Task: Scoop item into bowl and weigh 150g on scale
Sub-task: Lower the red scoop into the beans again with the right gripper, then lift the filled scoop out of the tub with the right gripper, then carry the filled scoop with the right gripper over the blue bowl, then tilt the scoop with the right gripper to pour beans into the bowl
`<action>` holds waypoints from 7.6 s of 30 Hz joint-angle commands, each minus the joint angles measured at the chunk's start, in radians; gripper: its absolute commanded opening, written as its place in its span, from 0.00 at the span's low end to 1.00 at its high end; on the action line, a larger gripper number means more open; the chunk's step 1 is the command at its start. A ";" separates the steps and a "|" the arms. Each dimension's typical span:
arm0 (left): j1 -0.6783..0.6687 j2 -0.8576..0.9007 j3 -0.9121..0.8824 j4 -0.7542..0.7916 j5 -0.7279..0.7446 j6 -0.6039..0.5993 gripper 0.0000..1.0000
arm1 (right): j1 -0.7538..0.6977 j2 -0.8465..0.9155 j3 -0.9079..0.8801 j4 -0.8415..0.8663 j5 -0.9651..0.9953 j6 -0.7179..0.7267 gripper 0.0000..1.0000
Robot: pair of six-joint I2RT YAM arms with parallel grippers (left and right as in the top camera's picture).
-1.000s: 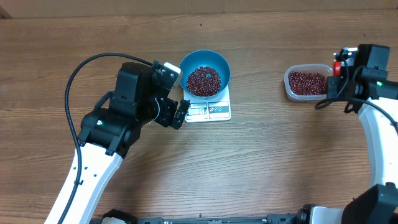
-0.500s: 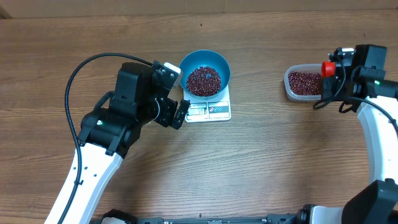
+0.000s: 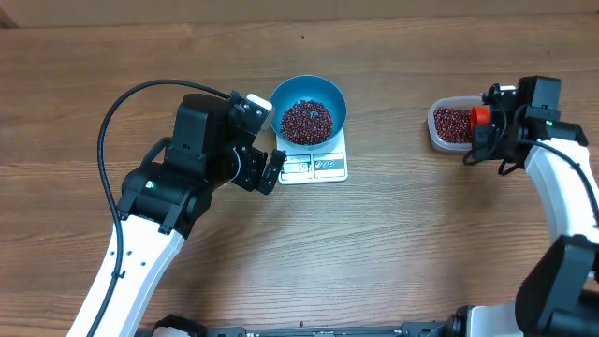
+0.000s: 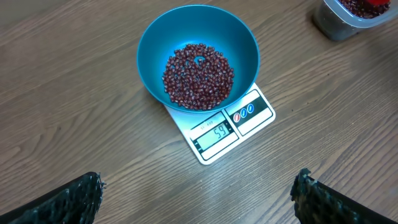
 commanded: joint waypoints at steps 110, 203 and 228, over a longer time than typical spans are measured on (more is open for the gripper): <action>-0.003 -0.017 0.002 0.000 0.014 -0.006 1.00 | -0.412 0.182 0.003 -0.135 -1.217 0.005 0.04; -0.003 -0.017 0.002 0.000 0.015 -0.006 1.00 | 0.493 0.014 0.033 0.424 -0.400 -0.323 0.04; -0.003 -0.017 0.002 0.000 0.015 -0.006 1.00 | 0.535 -0.059 0.034 0.375 -0.256 -0.360 0.04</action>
